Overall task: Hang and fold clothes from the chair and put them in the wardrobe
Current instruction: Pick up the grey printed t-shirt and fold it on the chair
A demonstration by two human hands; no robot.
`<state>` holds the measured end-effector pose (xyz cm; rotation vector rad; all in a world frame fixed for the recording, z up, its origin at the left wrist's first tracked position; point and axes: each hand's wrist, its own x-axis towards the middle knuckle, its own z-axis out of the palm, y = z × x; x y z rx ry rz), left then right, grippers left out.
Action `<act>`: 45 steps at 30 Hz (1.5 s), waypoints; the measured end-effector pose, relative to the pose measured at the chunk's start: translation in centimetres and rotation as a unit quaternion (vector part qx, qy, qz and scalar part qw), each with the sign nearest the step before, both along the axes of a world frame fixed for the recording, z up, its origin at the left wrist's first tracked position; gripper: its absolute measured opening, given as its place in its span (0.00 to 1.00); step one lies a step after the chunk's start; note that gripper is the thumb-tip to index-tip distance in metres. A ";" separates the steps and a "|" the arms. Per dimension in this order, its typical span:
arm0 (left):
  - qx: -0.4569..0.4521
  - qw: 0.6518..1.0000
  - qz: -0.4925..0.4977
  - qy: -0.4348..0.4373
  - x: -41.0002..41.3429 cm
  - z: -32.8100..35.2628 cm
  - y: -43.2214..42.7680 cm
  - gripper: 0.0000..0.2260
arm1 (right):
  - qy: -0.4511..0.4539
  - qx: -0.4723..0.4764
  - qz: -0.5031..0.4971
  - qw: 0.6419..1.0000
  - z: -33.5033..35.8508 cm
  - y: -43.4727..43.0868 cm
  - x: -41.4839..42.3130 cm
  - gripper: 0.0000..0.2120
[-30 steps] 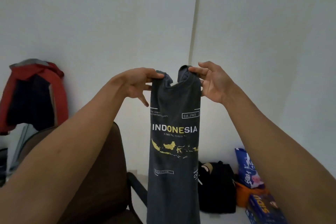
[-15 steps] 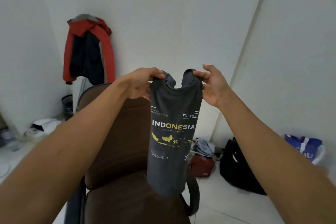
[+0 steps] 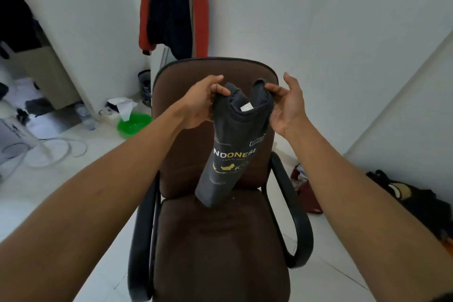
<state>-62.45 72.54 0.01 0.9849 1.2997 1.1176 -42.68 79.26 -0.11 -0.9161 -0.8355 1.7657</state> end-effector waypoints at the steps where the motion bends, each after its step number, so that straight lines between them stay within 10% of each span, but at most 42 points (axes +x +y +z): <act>1: 0.000 1.000 0.001 -0.006 -0.3 -0.4 0.0 0.19 | 0.001 -0.003 0.006 1.000 -0.3 0.1 -0.3 0.22; 33: -0.376 0.910 0.176 -0.018 23.7 -31.8 -34.7 0.24 | -0.230 -0.347 0.094 0.904 -29.9 -31.9 23.4 0.23; 45: -0.257 0.938 0.229 0.042 16.2 -32.9 -25.4 0.09 | -0.282 -0.240 0.103 0.923 -33.1 -19.4 15.8 0.07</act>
